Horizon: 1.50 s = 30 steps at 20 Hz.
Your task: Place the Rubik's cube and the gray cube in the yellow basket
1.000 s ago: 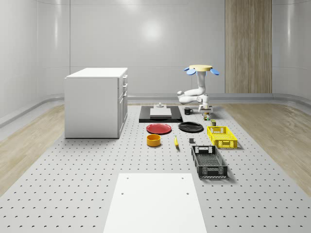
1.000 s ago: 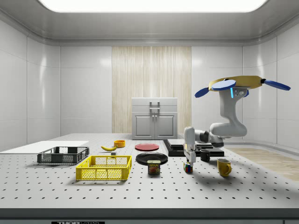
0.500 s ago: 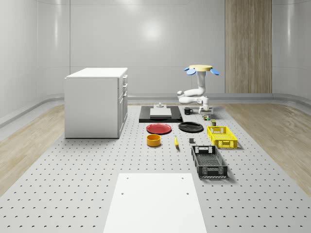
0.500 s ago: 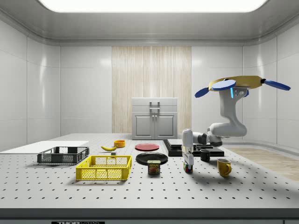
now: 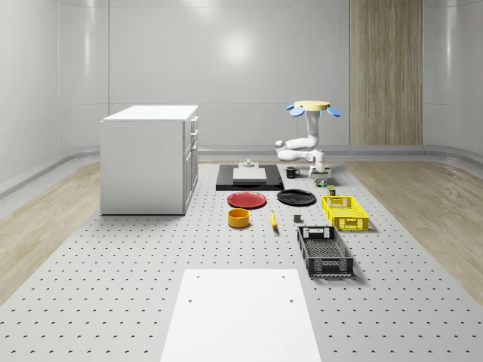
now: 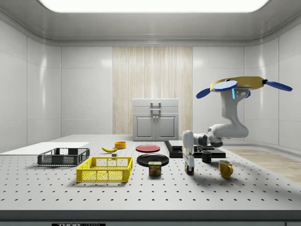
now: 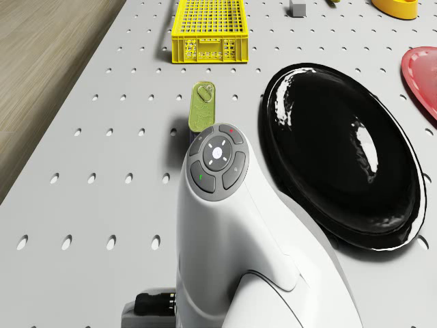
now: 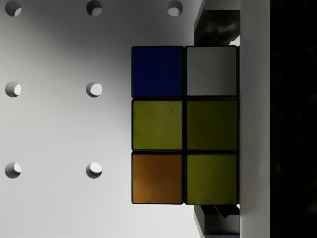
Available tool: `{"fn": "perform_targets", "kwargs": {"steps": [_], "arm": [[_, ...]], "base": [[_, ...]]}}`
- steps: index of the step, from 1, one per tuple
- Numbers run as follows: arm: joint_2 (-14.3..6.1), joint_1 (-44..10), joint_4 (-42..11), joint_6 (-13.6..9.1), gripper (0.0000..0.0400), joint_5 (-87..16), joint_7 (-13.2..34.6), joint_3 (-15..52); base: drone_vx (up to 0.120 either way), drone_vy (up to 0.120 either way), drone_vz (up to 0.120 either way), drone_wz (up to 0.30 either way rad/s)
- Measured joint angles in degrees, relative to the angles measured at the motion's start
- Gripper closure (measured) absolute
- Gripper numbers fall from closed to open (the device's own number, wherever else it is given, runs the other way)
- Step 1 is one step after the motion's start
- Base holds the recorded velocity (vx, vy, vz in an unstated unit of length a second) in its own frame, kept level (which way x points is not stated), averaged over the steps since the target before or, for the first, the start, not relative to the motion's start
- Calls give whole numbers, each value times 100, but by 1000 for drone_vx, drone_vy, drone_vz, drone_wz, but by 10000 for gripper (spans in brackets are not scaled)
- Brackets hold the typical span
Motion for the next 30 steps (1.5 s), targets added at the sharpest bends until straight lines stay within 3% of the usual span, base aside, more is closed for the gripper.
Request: {"fn": "perform_targets", "kwargs": {"steps": [6, 12, 21, 26, 30], "arm": [[-103, -40, 19, 105, 0, 29, 28, -3], [-198, -74, 30, 197, 55, 62, 54, 1], [-327, -117, 36, 312, 73, 133, 92, 31], [-380, -143, -17, 257, 74, 414, 140, 310], [-425, -174, -65, 179, 75, 752, 190, 651]], "base": [[0, 0, 0, 0], [0, 0, 0, 0], [0, 0, 0, 0], [0, 0, 0, 0], [0, 0, 120, 0]]}}
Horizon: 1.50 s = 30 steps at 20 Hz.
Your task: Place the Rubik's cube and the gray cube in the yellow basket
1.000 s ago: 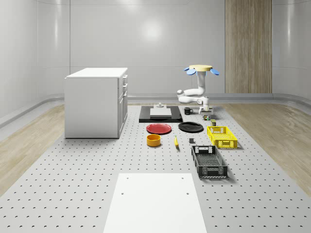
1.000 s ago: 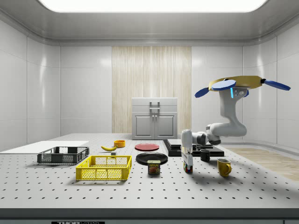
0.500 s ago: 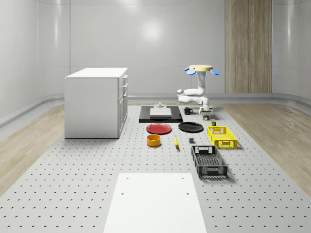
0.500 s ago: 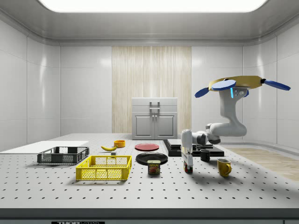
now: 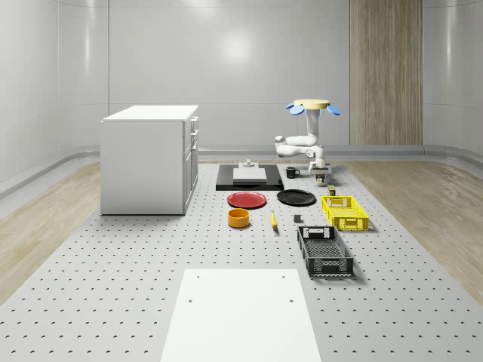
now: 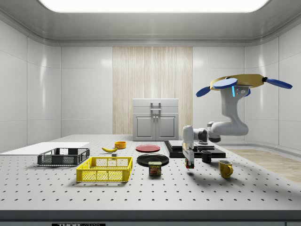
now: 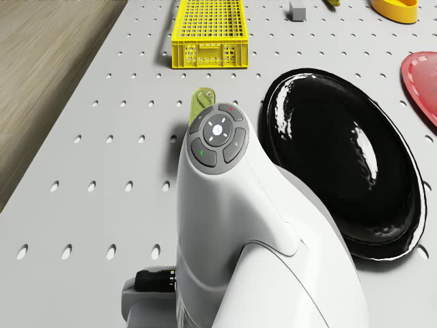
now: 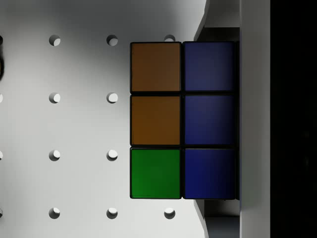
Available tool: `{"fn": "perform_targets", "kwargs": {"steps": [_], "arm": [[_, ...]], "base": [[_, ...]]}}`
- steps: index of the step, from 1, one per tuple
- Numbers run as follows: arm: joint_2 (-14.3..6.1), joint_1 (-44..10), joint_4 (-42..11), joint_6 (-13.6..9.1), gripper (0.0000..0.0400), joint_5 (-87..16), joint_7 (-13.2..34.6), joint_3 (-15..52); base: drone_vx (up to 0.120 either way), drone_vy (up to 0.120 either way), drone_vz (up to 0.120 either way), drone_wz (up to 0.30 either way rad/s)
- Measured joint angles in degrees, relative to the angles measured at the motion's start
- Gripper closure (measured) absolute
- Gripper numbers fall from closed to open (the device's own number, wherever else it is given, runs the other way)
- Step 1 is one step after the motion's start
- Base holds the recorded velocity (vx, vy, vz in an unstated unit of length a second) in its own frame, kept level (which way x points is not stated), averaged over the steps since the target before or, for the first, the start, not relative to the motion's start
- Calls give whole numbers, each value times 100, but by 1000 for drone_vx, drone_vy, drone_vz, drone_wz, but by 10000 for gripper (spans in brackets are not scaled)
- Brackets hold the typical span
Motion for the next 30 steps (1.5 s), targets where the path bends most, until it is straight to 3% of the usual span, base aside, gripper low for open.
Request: {"fn": "perform_targets", "kwargs": {"steps": [13, 30], "arm": [[-246, -76, -28, 88, 75, 496, 83, 441], [-564, -113, -22, 373, 75, 650, 119, 496]], "base": [[12, 0, 117, 0], [120, 94, 0, 0]]}}
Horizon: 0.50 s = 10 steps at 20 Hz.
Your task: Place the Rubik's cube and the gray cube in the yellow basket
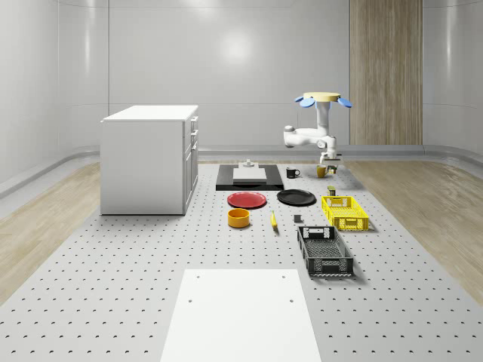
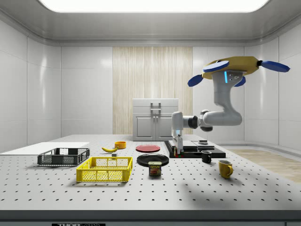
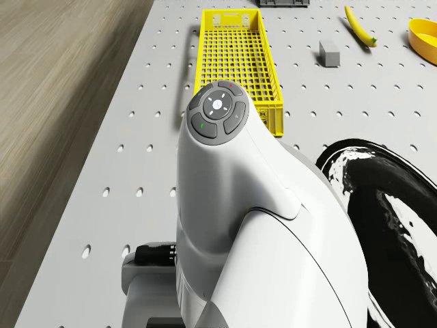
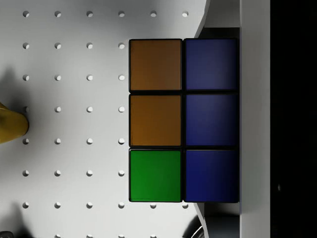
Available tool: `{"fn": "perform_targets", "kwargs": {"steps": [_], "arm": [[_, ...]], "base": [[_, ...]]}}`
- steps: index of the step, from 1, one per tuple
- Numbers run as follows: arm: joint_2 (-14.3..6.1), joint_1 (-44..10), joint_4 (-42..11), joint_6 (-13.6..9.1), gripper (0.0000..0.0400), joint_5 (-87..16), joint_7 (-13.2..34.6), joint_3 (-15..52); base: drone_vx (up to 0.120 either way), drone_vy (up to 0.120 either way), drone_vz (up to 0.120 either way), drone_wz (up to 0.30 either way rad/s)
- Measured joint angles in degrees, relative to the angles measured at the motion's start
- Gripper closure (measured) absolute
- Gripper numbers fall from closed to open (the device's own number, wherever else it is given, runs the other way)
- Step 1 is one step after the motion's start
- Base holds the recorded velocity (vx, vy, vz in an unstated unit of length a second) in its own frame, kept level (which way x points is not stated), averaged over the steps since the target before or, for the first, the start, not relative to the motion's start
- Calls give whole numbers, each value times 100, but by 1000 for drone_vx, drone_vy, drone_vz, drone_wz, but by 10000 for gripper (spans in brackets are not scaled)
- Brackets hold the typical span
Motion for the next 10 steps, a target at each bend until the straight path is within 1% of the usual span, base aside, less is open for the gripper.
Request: {"fn": "perform_targets", "kwargs": {"steps": [10], "arm": [[-151, -16, 4, 139, 75, 61, 14, 13]], "base": [[120, 0, 0, 0]]}}
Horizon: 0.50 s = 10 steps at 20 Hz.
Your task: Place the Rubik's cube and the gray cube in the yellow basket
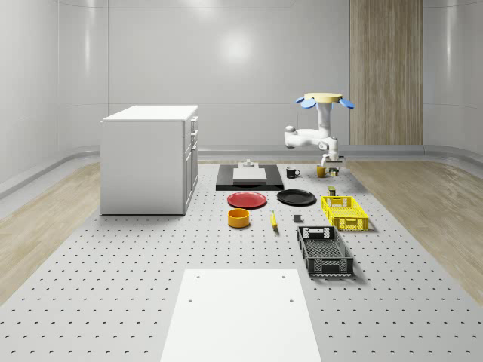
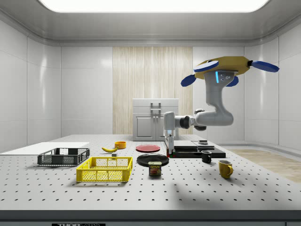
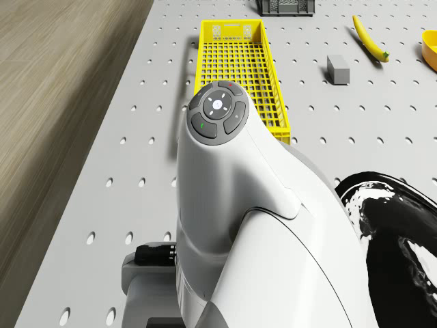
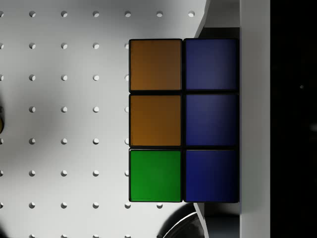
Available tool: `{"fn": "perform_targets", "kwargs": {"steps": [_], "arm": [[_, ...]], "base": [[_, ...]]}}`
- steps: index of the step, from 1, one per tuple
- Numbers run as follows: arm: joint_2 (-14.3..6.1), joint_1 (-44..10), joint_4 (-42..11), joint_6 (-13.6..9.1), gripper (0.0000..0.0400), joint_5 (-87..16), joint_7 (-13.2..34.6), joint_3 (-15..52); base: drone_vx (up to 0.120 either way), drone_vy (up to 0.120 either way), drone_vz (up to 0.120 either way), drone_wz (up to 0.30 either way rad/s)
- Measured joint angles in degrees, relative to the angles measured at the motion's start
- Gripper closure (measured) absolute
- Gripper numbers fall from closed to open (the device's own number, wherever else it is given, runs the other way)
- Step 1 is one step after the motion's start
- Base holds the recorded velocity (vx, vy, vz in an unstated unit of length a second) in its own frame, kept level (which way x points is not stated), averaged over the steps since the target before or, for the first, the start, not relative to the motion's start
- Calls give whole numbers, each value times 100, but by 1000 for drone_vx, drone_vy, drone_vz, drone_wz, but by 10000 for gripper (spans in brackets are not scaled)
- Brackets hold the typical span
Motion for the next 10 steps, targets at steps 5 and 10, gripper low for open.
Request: {"fn": "perform_targets", "kwargs": {"steps": [5, 10], "arm": [[-66, -7, 1, 61, 75, 26, 6, 5], [-126, -13, 2, 116, 75, 50, 10, 10]], "base": [[120, 0, 0, 0], [120, 0, 0, 0]]}}
